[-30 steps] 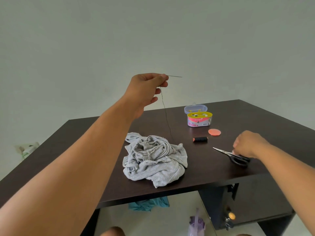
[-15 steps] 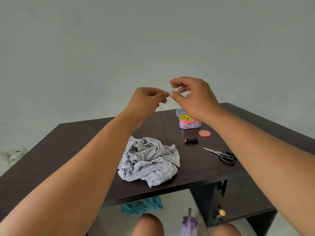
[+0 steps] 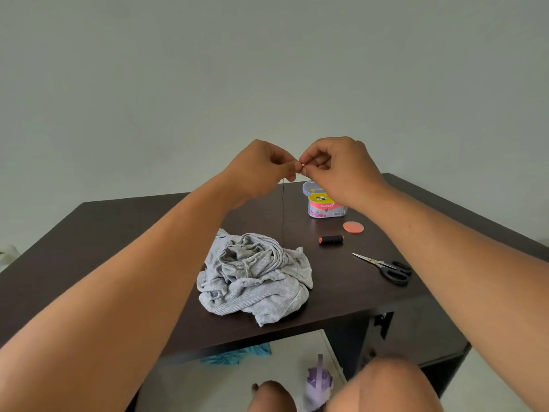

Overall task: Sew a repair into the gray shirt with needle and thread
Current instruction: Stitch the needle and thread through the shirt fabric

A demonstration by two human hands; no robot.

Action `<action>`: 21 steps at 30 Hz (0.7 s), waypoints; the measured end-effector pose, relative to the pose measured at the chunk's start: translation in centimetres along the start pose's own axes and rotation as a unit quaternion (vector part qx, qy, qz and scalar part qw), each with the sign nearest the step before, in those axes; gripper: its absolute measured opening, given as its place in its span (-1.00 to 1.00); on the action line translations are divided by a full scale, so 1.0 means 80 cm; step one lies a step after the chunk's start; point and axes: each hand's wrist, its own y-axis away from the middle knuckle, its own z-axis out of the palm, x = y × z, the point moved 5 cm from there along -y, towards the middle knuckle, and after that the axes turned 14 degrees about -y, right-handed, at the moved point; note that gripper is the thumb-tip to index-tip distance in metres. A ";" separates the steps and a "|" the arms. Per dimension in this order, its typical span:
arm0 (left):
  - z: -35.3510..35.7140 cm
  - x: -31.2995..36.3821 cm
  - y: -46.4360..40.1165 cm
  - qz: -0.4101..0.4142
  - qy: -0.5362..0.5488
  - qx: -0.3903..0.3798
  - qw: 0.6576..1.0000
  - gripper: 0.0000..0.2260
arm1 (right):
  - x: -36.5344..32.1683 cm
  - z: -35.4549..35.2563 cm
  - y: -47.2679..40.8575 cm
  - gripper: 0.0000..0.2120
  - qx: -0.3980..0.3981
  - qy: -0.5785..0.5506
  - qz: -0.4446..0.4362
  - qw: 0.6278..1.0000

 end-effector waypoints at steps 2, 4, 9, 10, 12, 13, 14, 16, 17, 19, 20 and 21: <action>0.005 -0.003 -0.007 0.010 -0.020 0.003 1.000 -0.79 | 0.010 0.001 -0.001 -0.89 -0.001 0.016 0.011 1.000; 0.011 -0.009 -0.012 0.012 -0.024 0.013 1.000 -0.80 | 0.021 0.002 -0.002 -0.85 0.002 0.025 0.028 0.999; 0.040 -0.050 -0.019 -0.008 -0.023 0.002 1.000 -0.77 | 0.064 -0.004 0.000 -0.83 0.043 -0.012 0.135 0.990; 0.048 -0.060 -0.020 -0.016 -0.021 -0.008 1.000 -0.77 | 0.076 -0.006 0.001 -0.82 0.056 -0.031 0.170 0.983; 0.062 -0.078 -0.019 -0.023 -0.015 -0.028 0.999 -0.80 | 0.097 -0.010 0.001 -0.79 0.089 -0.062 0.227 0.968; 0.069 -0.088 -0.020 -0.025 -0.020 -0.038 0.999 -0.82 | 0.107 -0.012 0.000 -0.78 0.105 -0.085 0.251 0.958; 0.077 -0.096 -0.019 -0.025 -0.032 -0.048 0.998 -0.83 | 0.115 -0.013 0.000 -0.79 0.116 -0.117 0.276 0.947; 0.093 -0.112 -0.016 -0.022 -0.071 -0.076 0.994 -0.82 | 0.129 -0.011 0.001 -0.79 0.115 -0.195 0.330 0.917; 0.102 -0.121 -0.015 -0.020 -0.087 -0.099 0.991 -0.79 | 0.138 -0.009 0.003 -0.78 0.109 -0.232 0.360 0.897; 0.123 -0.139 -0.010 -0.015 -0.108 -0.172 0.979 -0.65 | 0.154 -0.003 0.012 -0.81 0.092 -0.280 0.415 0.860; 0.132 -0.146 -0.004 -0.018 -0.119 -0.215 0.969 -0.55 | 0.162 0.001 0.017 -0.83 0.082 -0.289 0.437 0.848; 0.139 -0.154 0.000 -0.024 -0.134 -0.252 0.958 -0.47 | 0.167 0.005 0.023 -0.83 0.068 -0.287 0.452 0.842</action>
